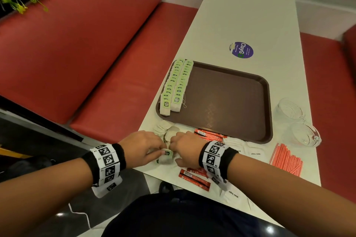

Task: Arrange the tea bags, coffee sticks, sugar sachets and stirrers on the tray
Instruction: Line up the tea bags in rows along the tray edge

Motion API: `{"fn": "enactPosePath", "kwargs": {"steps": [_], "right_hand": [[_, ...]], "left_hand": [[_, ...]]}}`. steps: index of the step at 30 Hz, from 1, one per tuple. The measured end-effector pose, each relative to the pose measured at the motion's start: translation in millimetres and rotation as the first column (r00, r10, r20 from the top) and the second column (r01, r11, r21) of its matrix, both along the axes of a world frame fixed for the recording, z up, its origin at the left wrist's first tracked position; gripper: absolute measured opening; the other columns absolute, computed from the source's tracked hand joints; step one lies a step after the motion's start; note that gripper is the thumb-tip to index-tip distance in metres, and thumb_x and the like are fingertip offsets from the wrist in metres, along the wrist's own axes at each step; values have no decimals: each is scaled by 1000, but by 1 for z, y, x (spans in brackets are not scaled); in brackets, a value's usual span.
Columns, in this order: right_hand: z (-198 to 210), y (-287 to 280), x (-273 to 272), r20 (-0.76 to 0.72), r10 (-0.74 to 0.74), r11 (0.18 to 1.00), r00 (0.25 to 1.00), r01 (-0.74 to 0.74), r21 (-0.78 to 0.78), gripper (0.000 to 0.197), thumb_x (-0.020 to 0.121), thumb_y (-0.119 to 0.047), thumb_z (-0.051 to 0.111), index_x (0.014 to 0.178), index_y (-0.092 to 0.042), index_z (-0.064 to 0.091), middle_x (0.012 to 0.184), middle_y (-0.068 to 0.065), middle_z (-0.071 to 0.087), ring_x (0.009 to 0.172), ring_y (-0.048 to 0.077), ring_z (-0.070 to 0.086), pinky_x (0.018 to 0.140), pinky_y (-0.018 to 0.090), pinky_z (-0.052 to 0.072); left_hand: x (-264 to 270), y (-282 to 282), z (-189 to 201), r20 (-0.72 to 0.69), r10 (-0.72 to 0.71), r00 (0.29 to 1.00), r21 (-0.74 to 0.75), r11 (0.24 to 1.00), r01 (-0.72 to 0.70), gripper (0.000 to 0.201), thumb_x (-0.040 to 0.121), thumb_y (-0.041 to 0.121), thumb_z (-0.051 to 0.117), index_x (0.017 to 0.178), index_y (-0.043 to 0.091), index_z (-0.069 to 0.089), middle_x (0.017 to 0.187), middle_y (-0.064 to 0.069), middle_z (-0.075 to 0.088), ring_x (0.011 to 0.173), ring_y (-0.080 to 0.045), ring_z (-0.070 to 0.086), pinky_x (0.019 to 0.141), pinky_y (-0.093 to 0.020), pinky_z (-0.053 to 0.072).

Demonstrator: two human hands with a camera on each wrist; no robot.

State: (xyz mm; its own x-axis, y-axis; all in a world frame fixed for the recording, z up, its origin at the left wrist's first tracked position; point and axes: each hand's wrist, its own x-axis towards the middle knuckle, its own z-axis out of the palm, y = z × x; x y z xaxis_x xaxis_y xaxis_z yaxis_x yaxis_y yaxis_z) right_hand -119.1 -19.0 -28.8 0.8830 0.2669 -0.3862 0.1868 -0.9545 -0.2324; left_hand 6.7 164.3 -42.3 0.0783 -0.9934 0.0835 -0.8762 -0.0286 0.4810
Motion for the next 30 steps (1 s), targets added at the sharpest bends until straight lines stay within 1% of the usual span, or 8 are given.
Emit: {"fn": "enactPosePath", "kwargs": {"steps": [4, 8, 11, 16, 19, 22, 26, 30], "right_hand": [[11, -12, 2, 74, -171, 964, 983, 151, 220, 42, 88, -54, 63, 105, -16, 62, 101, 2, 61, 94, 20, 55, 82, 35, 46], [17, -19, 7, 119, -327, 884, 937, 259, 390, 23, 89, -41, 57, 86, -18, 57, 81, -4, 57, 75, 17, 51, 69, 33, 43], [20, -24, 7, 88, -368, 868, 926, 307, 390, 14, 90, -33, 58, 83, -22, 55, 79, -5, 60, 72, 18, 53, 67, 31, 42], [19, -27, 2, 8, -412, 866, 911, 389, 314, 16, 96, -23, 50, 107, -12, 52, 78, 10, 61, 68, 29, 53, 62, 32, 40], [16, -27, 2, -68, -408, 858, 910, 408, 313, 24, 98, -17, 46, 122, -15, 47, 88, 13, 64, 69, 26, 53, 64, 30, 39], [13, -27, 4, -98, -414, 851, 905, 423, 311, 26, 97, -13, 45, 122, -17, 49, 94, 12, 63, 77, 26, 54, 67, 30, 38], [13, -25, 4, -80, -408, 851, 910, 410, 327, 25, 94, -16, 47, 119, -16, 51, 102, 11, 64, 85, 27, 57, 70, 28, 37], [15, -25, 3, -72, -373, 862, 925, 374, 343, 31, 88, -26, 61, 117, -19, 53, 105, 4, 64, 92, 23, 60, 73, 27, 41]], "left_hand": [[6, -14, 17, -144, 91, 985, -78, 992, -103, 23, 97, 41, 57, 104, 24, 71, 89, 13, 70, 78, -7, 64, 68, -35, 55], [8, -28, 35, -217, 138, 966, -161, 971, -175, 23, 95, 40, 59, 103, 23, 72, 87, 21, 66, 77, -2, 63, 70, -28, 54], [9, -27, 35, -119, 165, 979, -88, 980, -176, 22, 91, 48, 57, 103, 31, 65, 87, 21, 62, 75, 2, 55, 70, -31, 53], [6, -9, 4, 231, -197, 953, 192, 969, 154, 29, 80, 54, 68, 101, 35, 64, 97, 14, 60, 89, -10, 57, 70, -31, 52], [-1, -4, -11, 293, -256, 921, 275, 945, 175, 43, 73, 60, 70, 106, 35, 63, 104, 11, 57, 93, -12, 55, 68, -29, 50], [-4, -5, -17, 315, -239, 919, 263, 952, 157, 38, 74, 55, 66, 102, 29, 66, 102, 8, 60, 88, -15, 59, 63, -31, 53], [-6, -8, -15, 344, -215, 914, 141, 974, 177, 12, 82, 33, 63, 85, 23, 68, 84, 5, 61, 72, -18, 58, 56, -32, 52], [2, -22, 12, 248, -82, 965, 61, 996, 69, 22, 89, 34, 53, 78, 22, 67, 70, 8, 60, 64, -15, 59, 51, -25, 48]]}}
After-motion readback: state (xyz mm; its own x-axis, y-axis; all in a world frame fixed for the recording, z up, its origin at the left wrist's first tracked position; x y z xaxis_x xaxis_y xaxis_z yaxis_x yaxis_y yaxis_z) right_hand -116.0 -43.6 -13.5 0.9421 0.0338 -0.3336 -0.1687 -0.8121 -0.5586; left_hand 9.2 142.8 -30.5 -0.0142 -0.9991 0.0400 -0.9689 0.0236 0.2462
